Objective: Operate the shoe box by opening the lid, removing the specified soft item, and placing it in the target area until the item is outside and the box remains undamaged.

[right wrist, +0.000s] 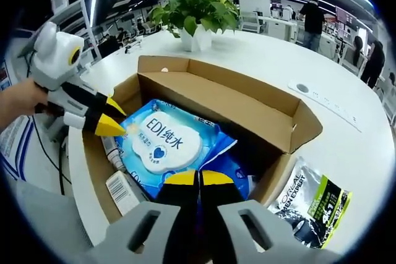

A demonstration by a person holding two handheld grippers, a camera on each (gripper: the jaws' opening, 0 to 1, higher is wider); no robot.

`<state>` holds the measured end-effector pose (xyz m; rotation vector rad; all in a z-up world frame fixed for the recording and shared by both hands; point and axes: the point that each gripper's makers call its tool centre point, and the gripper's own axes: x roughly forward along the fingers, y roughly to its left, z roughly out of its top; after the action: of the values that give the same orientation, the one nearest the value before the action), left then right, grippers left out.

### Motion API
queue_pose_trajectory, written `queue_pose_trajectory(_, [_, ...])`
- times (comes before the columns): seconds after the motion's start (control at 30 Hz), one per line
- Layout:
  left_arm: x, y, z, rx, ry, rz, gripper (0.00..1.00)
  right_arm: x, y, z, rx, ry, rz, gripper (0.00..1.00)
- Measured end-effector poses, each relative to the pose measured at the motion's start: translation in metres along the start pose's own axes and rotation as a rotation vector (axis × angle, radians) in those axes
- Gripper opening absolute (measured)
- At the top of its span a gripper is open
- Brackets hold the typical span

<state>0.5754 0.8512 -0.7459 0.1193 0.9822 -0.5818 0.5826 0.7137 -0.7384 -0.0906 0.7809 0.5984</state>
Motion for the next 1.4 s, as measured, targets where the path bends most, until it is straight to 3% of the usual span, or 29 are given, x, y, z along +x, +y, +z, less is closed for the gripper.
queue_pose_trajectory(0.2, [0.007, 0.000, -0.005, -0.116, 0.001, -0.041, 0.14, 0.001, 0.000, 0.000, 0.002, -0.005, 0.004, 0.00])
queue_pose_trajectory(0.37, [0.010, 0.001, -0.007, -0.139, 0.002, -0.034, 0.08, 0.000, -0.001, 0.000, 0.056, -0.014, 0.018, 0.00])
queue_pose_trajectory(0.53, [0.012, 0.000, -0.004, -0.111, -0.008, -0.027, 0.00, -0.001, 0.001, 0.000, 0.073, -0.020, 0.018, 0.00])
queue_pose_trajectory(1.0, [-0.004, -0.005, 0.005, -0.044, -0.051, -0.021, 0.00, -0.011, 0.001, 0.010, 0.109, -0.048, 0.024, 0.00])
queue_pose_trajectory(1.4, [-0.025, -0.009, 0.019, -0.079, -0.107, -0.036, 0.00, -0.027, 0.003, 0.023, 0.131, -0.091, 0.044, 0.00])
